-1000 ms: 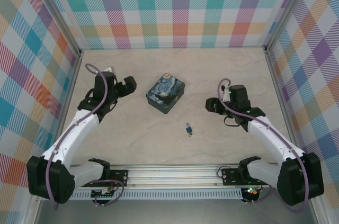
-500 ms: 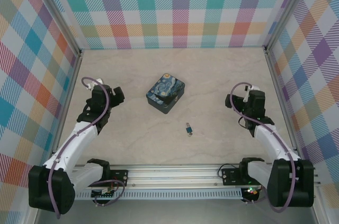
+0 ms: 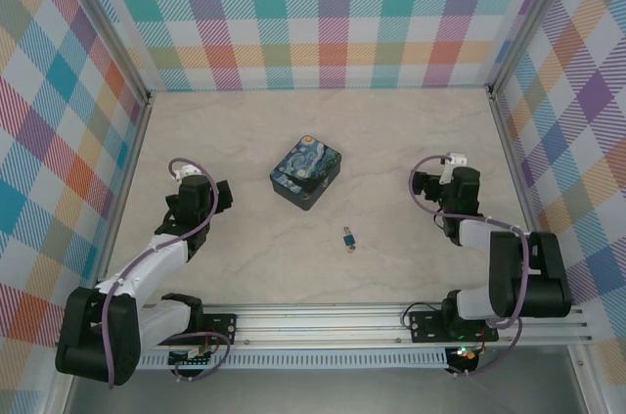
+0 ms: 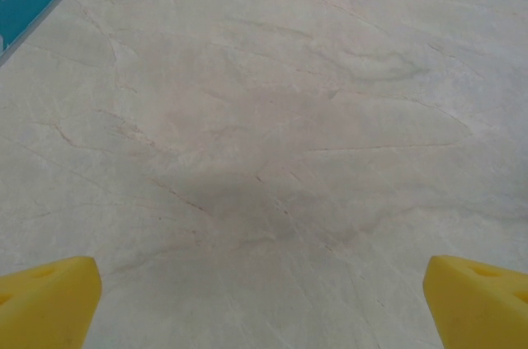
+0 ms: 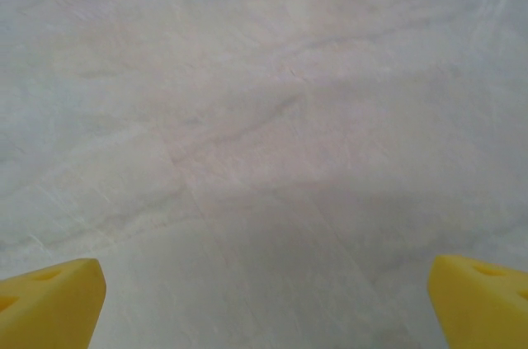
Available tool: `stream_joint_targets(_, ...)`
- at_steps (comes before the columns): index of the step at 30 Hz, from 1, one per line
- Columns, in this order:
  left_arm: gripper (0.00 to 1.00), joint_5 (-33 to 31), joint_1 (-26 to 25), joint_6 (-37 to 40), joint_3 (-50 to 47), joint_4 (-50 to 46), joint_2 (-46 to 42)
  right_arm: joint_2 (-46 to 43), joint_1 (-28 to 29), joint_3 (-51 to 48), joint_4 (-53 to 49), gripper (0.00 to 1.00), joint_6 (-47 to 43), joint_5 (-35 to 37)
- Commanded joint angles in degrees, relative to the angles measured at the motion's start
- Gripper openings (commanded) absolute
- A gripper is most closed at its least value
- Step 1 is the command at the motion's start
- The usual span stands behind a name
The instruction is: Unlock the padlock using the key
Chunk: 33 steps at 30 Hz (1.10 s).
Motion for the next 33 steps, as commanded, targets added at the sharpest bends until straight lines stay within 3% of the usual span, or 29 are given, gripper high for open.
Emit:
stream_joint_targets(1, 1.00, -0.11, 1.17, 2.57, -0.24, 4.50, 1.67, 4.96, -0.43, -1.64, 13.49, 1.00, -3.04, -3.60)
stream_joint_targets(3, 1.00, 0.88, 1.21, 3.20, -0.54, 6.64, 3.12, 7.59, -0.43, -2.21, 17.93, 1.00, -3.70, -5.16)
stream_joint_targets(7, 1.00, 2.58, 1.32, 4.62, -0.82, 10.15, 6.75, 7.11, -0.41, 0.32, 11.70, 1.00, -3.83, -4.96)
stream_joint_targets(25, 1.00, 13.27, 1.41, 15.39, -0.31, 33.76, 21.31, 7.23, -0.44, 0.24, 11.99, 1.00, -3.90, -5.04)
stream_joint_targets(33, 1.00, 15.21, 3.25, 13.96, -3.50, 42.29, 24.75, 7.23, -0.43, 0.24, 12.00, 1.00, -3.91, -4.99)
